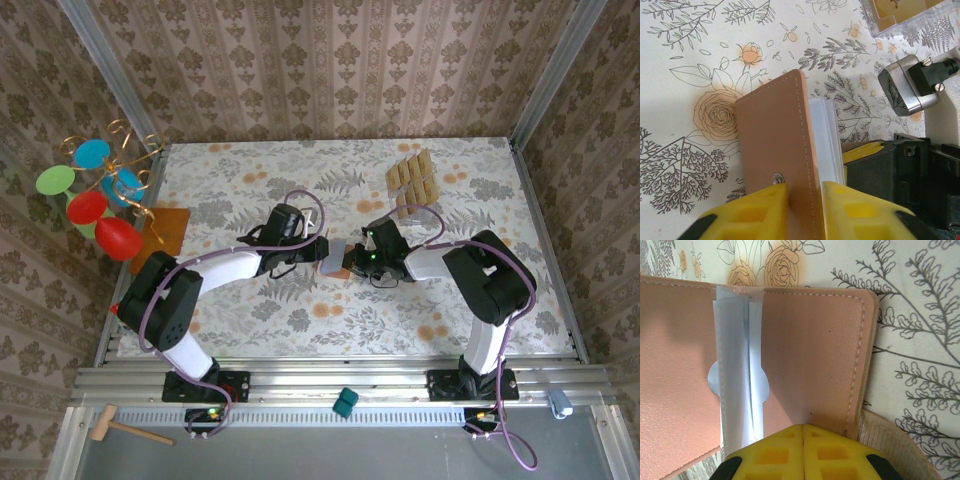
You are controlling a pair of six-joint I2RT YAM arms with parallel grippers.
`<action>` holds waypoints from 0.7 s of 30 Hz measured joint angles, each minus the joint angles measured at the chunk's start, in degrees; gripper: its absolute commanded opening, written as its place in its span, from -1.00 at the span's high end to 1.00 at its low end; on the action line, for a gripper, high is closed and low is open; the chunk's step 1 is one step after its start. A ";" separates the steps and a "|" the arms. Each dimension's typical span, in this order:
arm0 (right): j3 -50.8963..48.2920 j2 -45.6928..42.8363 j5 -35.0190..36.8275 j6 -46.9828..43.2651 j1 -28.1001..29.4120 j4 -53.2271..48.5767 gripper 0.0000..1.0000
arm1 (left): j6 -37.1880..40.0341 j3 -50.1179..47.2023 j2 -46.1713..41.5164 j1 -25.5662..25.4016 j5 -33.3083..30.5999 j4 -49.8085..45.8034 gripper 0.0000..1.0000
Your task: Put the credit cards into the card holder
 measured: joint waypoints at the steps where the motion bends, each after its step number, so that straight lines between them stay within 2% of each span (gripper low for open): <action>1: 0.00 0.00 0.00 0.02 0.00 0.02 0.81 | -0.09 0.00 -0.04 0.13 0.00 0.07 0.74; 3: 0.00 0.00 -0.02 0.00 -0.04 0.02 0.78 | 0.11 -0.02 -0.33 0.44 -0.04 0.15 0.87; 6: 0.35 -0.11 -0.15 -0.20 -0.28 -0.61 0.62 | 0.31 -0.33 -1.07 0.90 -0.33 0.13 1.00; 11: 1.46 -3.34 0.83 -2.93 -1.79 -8.24 0.43 | 0.70 -1.62 -2.47 1.25 -1.42 -0.31 1.00; 18: 1.55 -14.19 3.89 -6.32 -8.46 -20.65 0.40 | 0.68 -3.21 -4.50 1.25 -2.47 -1.05 1.00; 21: 2.34 -17.88 4.68 -6.97 -8.87 -23.56 0.39 | 0.59 -4.04 -4.83 1.22 -2.84 -0.61 1.00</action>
